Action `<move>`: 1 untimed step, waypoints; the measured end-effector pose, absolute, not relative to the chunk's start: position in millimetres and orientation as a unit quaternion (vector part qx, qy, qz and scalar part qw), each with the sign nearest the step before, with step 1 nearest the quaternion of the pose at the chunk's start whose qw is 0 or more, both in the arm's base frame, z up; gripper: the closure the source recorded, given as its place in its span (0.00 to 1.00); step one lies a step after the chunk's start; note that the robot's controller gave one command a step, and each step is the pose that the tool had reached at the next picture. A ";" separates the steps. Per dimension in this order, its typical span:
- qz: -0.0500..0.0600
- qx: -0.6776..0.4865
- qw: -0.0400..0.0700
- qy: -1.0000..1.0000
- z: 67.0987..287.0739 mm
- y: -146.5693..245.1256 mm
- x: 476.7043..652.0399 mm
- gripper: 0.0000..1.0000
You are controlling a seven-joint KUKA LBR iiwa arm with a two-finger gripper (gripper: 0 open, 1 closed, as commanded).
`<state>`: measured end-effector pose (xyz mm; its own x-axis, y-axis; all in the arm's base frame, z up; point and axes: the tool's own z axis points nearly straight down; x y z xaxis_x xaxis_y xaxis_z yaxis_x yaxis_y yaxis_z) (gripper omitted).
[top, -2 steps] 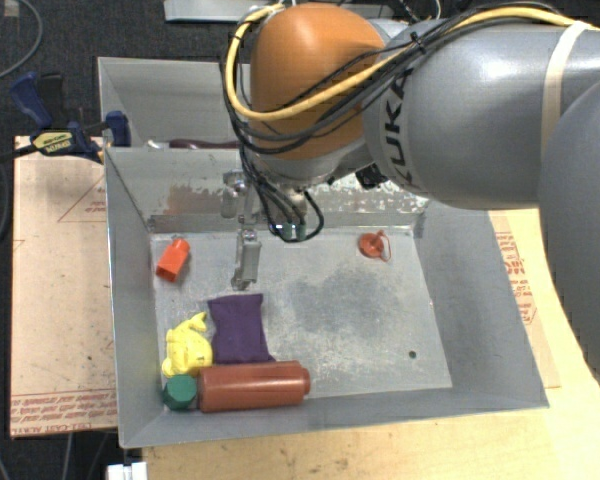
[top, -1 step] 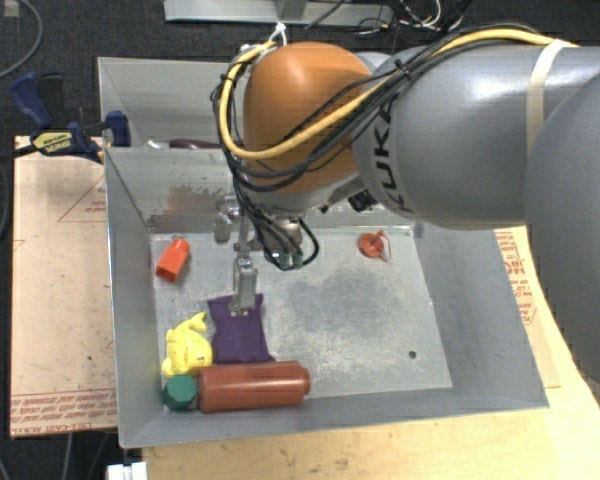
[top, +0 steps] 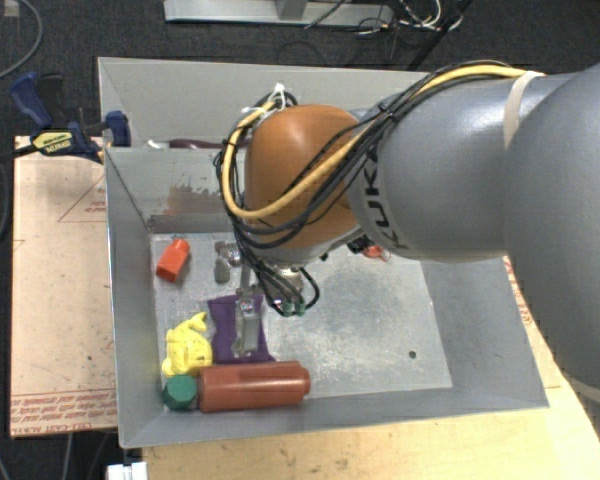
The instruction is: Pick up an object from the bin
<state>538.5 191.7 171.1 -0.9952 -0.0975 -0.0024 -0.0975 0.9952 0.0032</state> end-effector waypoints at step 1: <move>0.001 -0.124 0.002 0.992 133.2 183.6 537.4 0.00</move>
Offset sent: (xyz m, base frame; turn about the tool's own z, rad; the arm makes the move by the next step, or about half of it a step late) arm 0.0119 -0.0126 -0.1000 -0.2436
